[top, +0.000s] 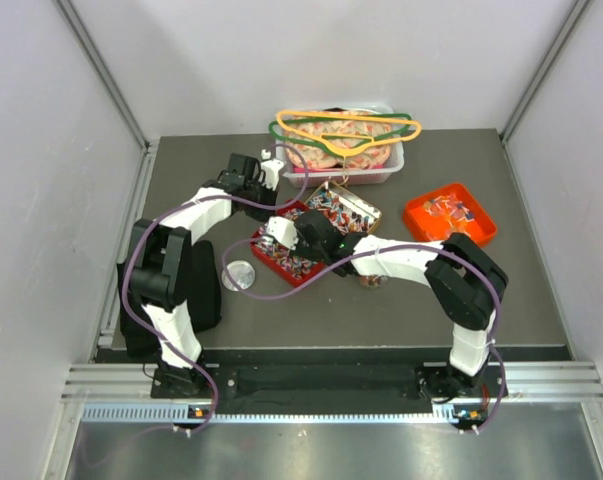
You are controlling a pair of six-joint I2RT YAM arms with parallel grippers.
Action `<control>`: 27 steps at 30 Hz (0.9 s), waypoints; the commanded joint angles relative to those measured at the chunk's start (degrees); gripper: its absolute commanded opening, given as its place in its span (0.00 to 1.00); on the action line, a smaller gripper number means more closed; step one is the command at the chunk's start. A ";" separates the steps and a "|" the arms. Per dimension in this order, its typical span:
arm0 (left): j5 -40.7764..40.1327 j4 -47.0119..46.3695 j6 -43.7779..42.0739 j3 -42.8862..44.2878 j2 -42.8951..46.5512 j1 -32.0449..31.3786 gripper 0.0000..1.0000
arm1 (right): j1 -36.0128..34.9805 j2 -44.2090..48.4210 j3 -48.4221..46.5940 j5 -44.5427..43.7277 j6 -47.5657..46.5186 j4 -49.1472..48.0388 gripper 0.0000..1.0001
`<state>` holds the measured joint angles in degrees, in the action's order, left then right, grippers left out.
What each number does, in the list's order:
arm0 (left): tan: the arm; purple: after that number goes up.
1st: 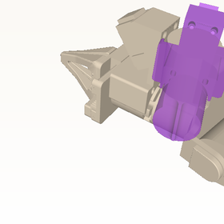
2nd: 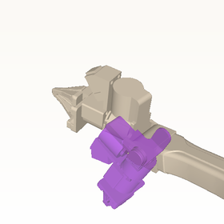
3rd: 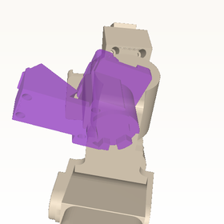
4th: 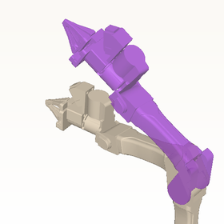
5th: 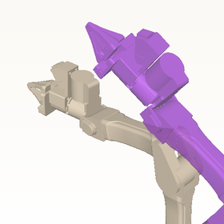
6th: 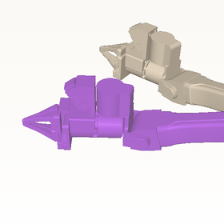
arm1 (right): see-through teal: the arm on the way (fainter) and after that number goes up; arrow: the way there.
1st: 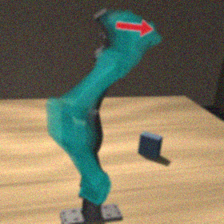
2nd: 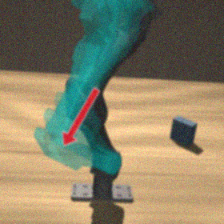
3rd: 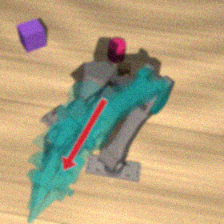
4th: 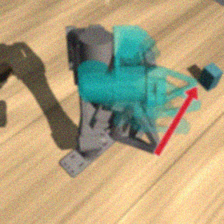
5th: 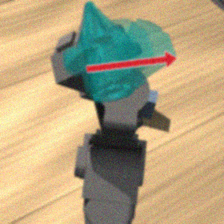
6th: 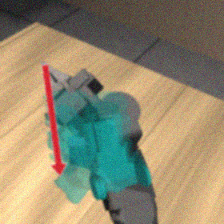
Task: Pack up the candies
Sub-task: Scoop the fake candies from the storage box.
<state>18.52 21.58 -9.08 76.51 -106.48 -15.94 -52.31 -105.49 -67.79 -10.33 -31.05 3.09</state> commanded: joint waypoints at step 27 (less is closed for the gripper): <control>0.37 -3.74 1.70 3.73 -0.49 0.65 0.00 | 2.48 4.42 -3.22 6.54 -9.20 0.85 0.00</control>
<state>18.09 21.56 -9.10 76.66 -106.83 -15.75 -50.54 -105.16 -67.83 -5.87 -39.51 4.34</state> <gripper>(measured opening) 0.099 0.077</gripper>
